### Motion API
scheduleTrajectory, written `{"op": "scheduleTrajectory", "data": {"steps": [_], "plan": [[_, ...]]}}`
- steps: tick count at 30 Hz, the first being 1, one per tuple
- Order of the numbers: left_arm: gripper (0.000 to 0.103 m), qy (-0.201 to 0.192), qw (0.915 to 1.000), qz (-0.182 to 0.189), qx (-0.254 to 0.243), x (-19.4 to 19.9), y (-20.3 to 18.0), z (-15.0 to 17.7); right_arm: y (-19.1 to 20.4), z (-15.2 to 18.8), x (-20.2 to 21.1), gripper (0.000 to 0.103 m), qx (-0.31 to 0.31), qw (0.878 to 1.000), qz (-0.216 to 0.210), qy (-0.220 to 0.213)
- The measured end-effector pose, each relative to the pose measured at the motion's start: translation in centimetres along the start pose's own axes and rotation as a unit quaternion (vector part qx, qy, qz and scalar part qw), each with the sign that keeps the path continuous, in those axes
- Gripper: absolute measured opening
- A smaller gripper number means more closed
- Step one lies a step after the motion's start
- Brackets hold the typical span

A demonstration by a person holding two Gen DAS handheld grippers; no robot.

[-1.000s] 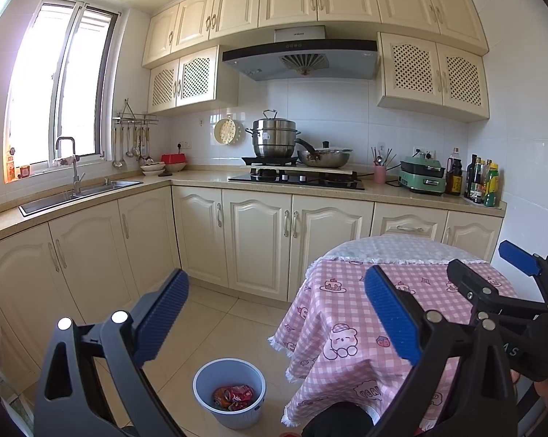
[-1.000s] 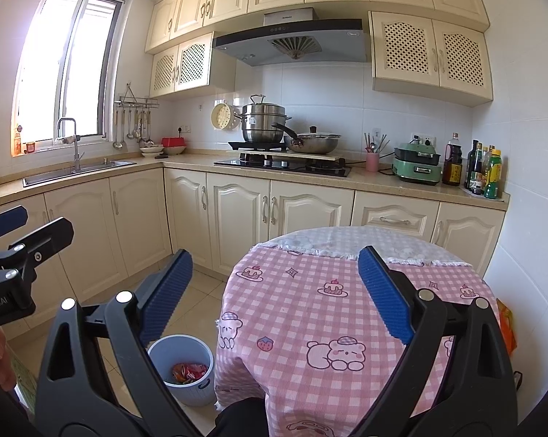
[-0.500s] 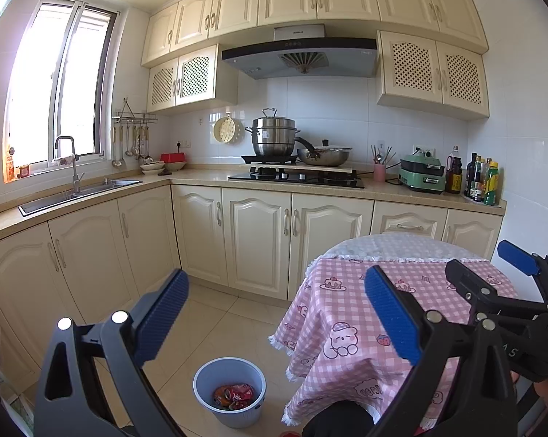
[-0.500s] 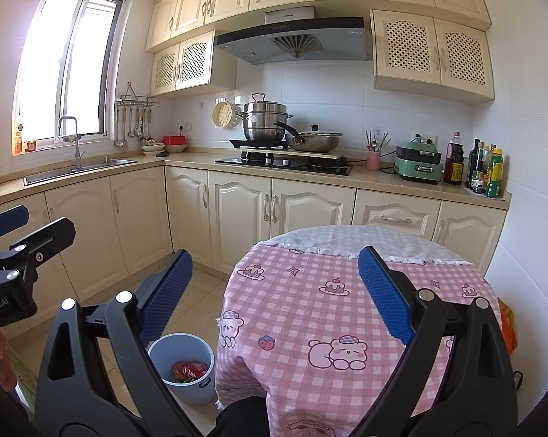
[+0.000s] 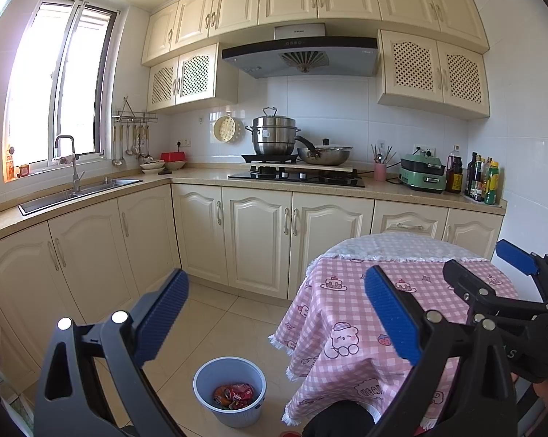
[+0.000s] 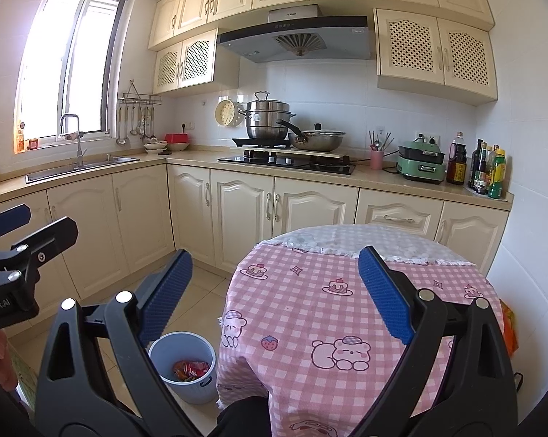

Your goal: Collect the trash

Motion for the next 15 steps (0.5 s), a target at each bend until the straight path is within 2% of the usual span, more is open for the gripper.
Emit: {"op": "scheduleTrajectory", "data": {"steps": [15], "plan": [[0.095, 0.004, 1.0000, -0.001, 0.002, -0.32, 0.15, 0.10, 0.07, 0.02, -0.29, 0.091, 0.003, 1.000, -0.004, 0.002]]}}
Point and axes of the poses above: each gripper's, at about its wrist camera, not at the fingertips, and x roughly against the way its jaws point, y to its left, z to its underside, the point moved 5 cm from there along -x, roughly the way its jaws point, and after that the axes turned 15 degrees about -y, right-handed, at the moved point
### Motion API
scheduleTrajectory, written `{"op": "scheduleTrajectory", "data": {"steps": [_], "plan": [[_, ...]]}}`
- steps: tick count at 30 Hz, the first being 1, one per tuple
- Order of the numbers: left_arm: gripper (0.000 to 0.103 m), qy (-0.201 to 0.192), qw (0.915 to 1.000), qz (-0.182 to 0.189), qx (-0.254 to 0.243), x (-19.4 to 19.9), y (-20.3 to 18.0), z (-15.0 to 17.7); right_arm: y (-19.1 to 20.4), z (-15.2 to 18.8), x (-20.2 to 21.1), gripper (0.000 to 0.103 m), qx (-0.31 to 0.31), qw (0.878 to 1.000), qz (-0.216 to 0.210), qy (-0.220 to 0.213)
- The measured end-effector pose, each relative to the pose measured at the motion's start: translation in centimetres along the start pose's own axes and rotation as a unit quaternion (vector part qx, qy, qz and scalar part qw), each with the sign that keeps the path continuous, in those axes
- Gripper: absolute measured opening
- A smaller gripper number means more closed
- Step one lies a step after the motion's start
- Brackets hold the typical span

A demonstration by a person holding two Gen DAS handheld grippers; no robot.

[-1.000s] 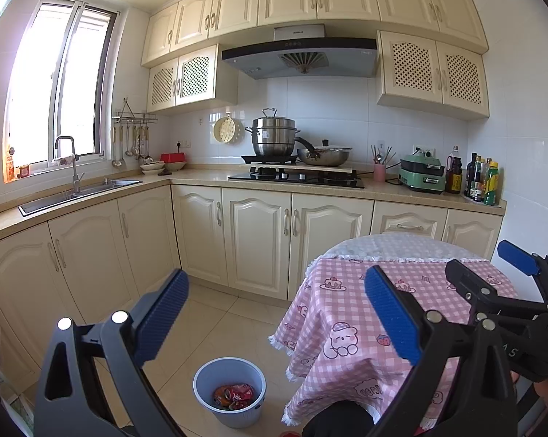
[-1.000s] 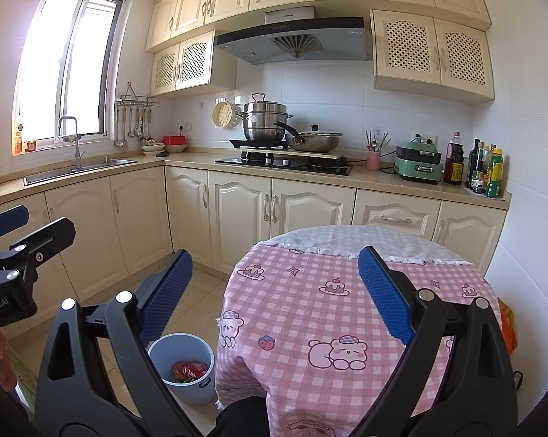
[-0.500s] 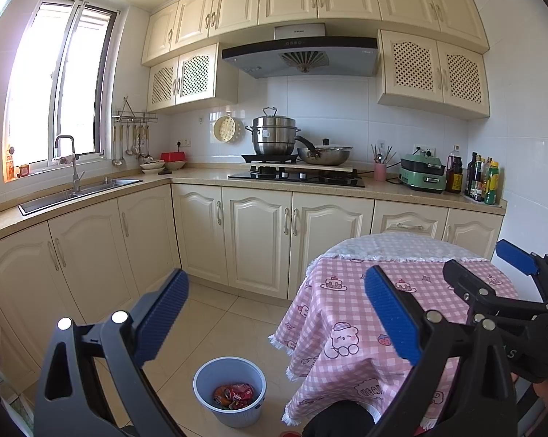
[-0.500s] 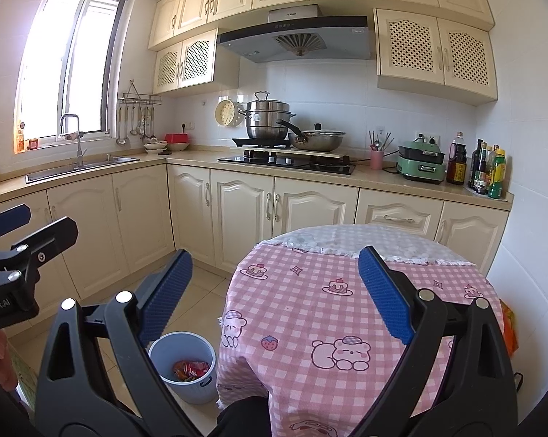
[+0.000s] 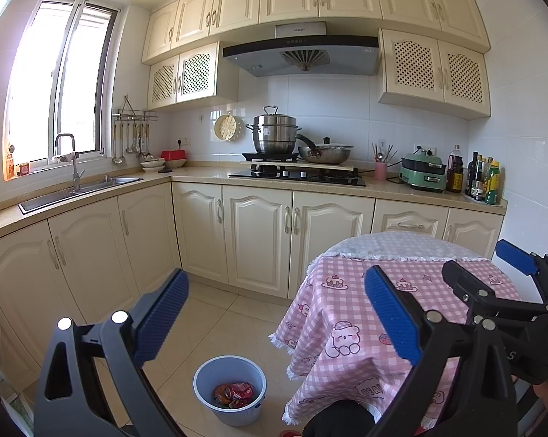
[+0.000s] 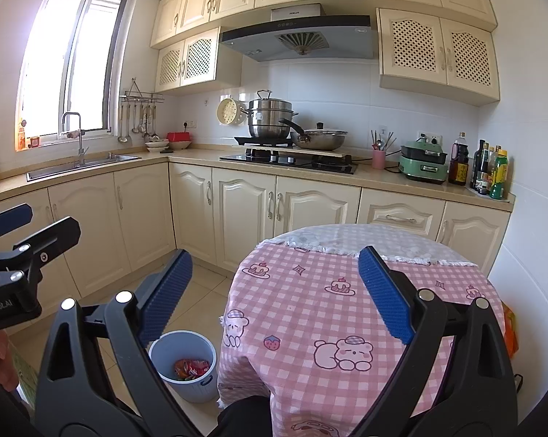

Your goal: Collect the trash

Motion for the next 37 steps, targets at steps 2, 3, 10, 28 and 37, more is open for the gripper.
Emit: {"op": "scheduleTrajectory", "data": {"steps": [2, 3, 10, 28, 37], "plan": [[0.095, 0.000, 1.0000, 0.000, 0.001, 0.0, 0.1, 0.0, 0.0, 0.0, 0.0, 0.091, 0.000, 1.000, 0.000, 0.000], [0.095, 0.001, 1.0000, 0.000, 0.001, 0.0, 0.1, 0.0, 0.0, 0.0, 0.0, 0.091, 0.000, 1.000, 0.000, 0.000], [0.095, 0.002, 1.0000, 0.000, 0.002, 0.0, 0.2, 0.1, -0.1, 0.1, 0.0, 0.091, -0.001, 1.000, 0.000, 0.001], [0.095, 0.005, 1.0000, 0.001, 0.002, -0.1, 0.3, 0.4, -0.2, 0.6, 0.3, 0.091, -0.001, 1.000, 0.003, 0.005], [0.095, 0.032, 0.9995, -0.009, -0.003, -1.9, 0.9, 2.2, -1.5, 1.3, -0.9, 0.092, 0.003, 1.000, 0.009, 0.010]]}}
Point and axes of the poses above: each gripper's, at about its wrist camera, not at the fingertips, and x roughly against the way its jaws point, y to its left, z to its underside, the point moved 5 cm from there along -x, roughly the way its jaws point, and after that the axes turned 15 degrees about -y, right-handed, at the moved point
